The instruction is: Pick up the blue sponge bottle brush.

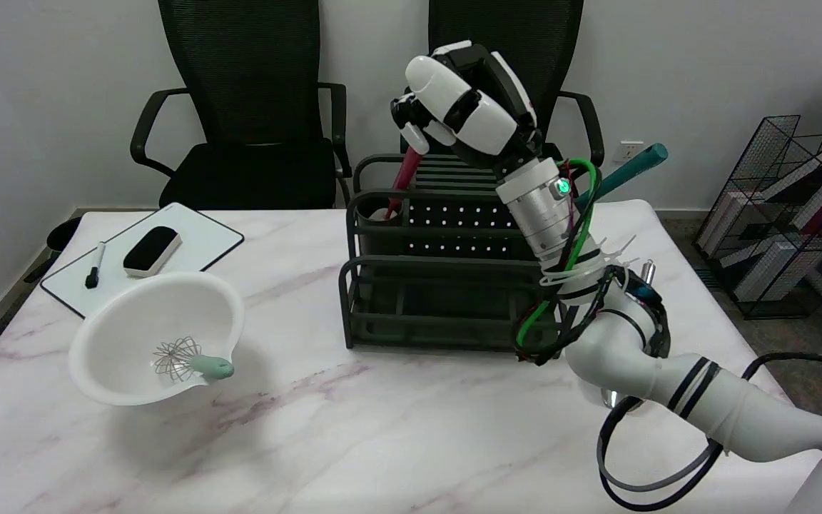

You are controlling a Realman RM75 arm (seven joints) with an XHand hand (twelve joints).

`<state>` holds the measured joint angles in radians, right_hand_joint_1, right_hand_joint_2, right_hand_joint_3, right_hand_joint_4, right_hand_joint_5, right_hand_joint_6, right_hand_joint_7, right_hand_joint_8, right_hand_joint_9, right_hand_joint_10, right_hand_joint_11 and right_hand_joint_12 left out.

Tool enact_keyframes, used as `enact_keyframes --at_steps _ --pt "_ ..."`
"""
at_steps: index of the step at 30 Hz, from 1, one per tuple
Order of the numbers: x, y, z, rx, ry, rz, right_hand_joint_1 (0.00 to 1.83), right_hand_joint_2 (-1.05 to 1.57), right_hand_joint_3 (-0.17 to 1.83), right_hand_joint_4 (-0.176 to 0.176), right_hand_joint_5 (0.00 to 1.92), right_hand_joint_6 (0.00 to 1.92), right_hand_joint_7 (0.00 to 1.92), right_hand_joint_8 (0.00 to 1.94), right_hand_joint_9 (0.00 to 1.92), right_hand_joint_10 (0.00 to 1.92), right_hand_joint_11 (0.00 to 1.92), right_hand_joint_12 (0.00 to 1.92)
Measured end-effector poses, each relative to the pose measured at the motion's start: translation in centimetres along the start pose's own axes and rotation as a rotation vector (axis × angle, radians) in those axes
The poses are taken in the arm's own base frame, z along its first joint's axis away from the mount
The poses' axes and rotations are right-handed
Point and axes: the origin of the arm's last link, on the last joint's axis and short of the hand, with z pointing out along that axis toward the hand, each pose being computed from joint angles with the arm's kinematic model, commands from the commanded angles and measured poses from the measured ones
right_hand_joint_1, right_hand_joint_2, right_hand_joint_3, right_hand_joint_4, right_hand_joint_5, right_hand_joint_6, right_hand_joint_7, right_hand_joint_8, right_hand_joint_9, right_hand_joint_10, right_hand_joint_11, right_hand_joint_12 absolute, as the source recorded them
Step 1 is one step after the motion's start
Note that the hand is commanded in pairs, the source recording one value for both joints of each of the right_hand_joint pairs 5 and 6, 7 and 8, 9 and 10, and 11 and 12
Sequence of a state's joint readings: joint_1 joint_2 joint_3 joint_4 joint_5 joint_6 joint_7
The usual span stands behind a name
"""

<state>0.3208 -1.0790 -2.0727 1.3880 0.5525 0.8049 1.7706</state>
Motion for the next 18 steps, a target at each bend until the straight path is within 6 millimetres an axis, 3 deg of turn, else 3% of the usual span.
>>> enact_keyframes --at_steps 18 --pt "-0.2 -0.3 -1.3 0.026 0.004 0.005 1.02 1.03 0.76 0.000 1.42 1.42 1.86 1.86 1.85 1.85 1.64 1.64"
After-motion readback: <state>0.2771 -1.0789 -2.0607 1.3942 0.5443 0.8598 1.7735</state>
